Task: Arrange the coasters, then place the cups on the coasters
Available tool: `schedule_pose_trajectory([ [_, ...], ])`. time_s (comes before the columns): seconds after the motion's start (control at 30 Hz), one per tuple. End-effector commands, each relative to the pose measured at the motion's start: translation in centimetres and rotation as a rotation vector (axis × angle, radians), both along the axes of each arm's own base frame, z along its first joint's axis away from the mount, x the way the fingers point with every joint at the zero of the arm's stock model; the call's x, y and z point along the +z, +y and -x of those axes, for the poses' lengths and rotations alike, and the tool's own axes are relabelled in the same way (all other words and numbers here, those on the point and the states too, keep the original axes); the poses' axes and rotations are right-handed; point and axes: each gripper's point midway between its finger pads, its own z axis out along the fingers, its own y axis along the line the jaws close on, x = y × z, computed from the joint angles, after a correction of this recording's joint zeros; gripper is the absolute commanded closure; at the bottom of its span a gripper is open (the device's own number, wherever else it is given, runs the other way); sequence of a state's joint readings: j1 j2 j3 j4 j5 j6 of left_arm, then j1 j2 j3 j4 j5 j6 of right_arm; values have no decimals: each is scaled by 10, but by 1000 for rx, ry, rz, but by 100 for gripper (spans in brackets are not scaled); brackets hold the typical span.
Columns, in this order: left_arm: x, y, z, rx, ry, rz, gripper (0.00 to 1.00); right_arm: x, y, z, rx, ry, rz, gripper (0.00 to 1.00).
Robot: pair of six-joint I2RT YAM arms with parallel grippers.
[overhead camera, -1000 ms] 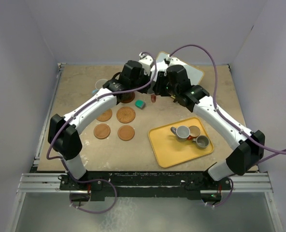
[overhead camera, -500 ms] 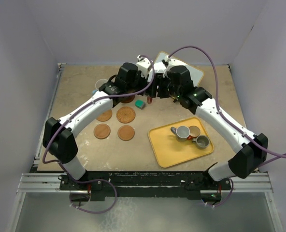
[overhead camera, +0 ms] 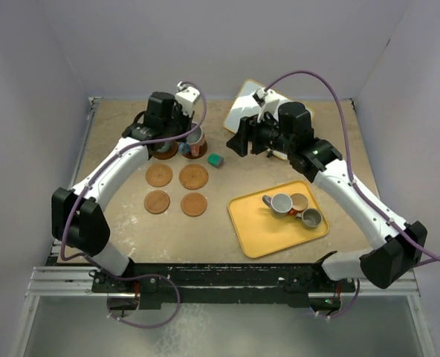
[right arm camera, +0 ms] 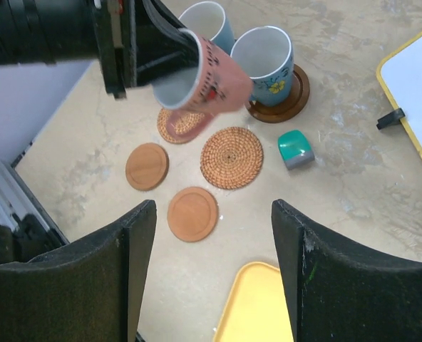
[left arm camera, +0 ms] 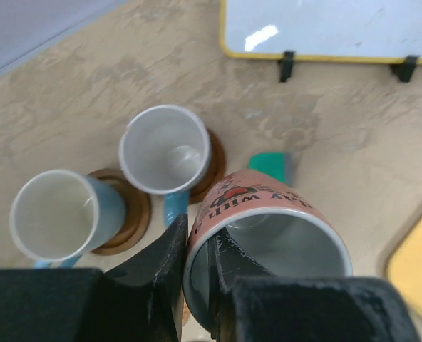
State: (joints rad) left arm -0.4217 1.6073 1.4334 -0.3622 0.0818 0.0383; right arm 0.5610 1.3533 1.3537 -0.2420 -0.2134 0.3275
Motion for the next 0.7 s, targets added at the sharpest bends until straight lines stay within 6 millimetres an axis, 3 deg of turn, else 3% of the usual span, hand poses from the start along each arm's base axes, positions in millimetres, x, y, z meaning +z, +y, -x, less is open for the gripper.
schedule_pose_trajectory([
  [0.0,27,46,0,-9,-123,-132,97,5,-13,13,157,-67,34,32],
  [0.17,12,94,6,-16,-125,-295,97,-11,-33,27,293,-58,36,31],
  [0.33,-12,123,13,-67,-56,-365,97,-34,-46,45,375,-56,114,31],
  [0.5,-39,137,12,-141,43,-340,97,-56,-53,63,438,-17,165,31],
  [0.67,-59,141,9,-227,106,-312,97,-57,-55,72,479,-27,155,30],
])
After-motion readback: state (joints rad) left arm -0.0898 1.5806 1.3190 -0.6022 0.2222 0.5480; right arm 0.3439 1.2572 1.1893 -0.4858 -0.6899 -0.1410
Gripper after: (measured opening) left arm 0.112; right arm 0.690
